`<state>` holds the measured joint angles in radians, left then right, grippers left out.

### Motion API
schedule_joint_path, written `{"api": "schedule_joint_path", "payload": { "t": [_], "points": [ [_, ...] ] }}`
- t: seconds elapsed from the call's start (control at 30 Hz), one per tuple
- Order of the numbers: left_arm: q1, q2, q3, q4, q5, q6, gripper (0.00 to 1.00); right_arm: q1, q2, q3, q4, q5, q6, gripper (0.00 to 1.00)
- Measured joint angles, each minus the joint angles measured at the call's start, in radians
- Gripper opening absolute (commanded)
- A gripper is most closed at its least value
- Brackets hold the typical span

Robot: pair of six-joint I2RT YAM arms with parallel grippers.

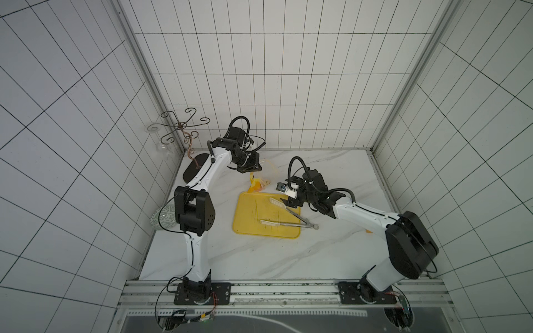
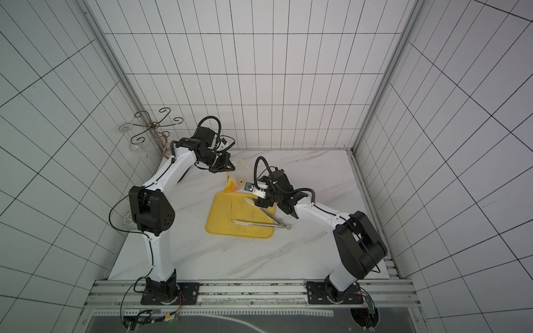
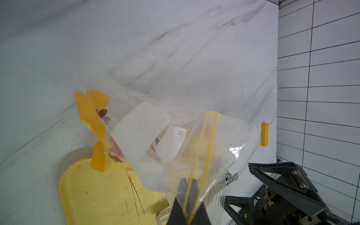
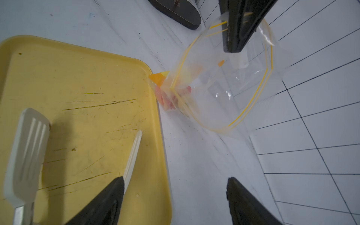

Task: Put the cookies into a resealable bag to prevent moisture
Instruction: Adjust the ziploc bag at the center of the board.

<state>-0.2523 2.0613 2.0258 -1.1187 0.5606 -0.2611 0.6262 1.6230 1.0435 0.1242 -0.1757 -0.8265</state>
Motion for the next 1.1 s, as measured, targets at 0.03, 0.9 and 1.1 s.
{"api": "schedule_joint_path", "payload": {
  "t": [0.03, 0.9, 1.1],
  "points": [
    [0.000, 0.004, 0.003, 0.000, 0.000, 0.009, 0.00, 0.000, 0.021, 0.029, 0.004, 0.003, -0.022, 0.83],
    [-0.040, 0.065, 0.081, 0.004, 0.046, 0.051, 0.00, 0.010, 0.229, 0.298, -0.129, -0.024, -0.196, 0.00],
    [-0.086, 0.115, 0.134, 0.033, 0.056, 0.051, 0.08, 0.011, 0.165, 0.307, -0.173, -0.024, -0.103, 0.00]
  ]
}}
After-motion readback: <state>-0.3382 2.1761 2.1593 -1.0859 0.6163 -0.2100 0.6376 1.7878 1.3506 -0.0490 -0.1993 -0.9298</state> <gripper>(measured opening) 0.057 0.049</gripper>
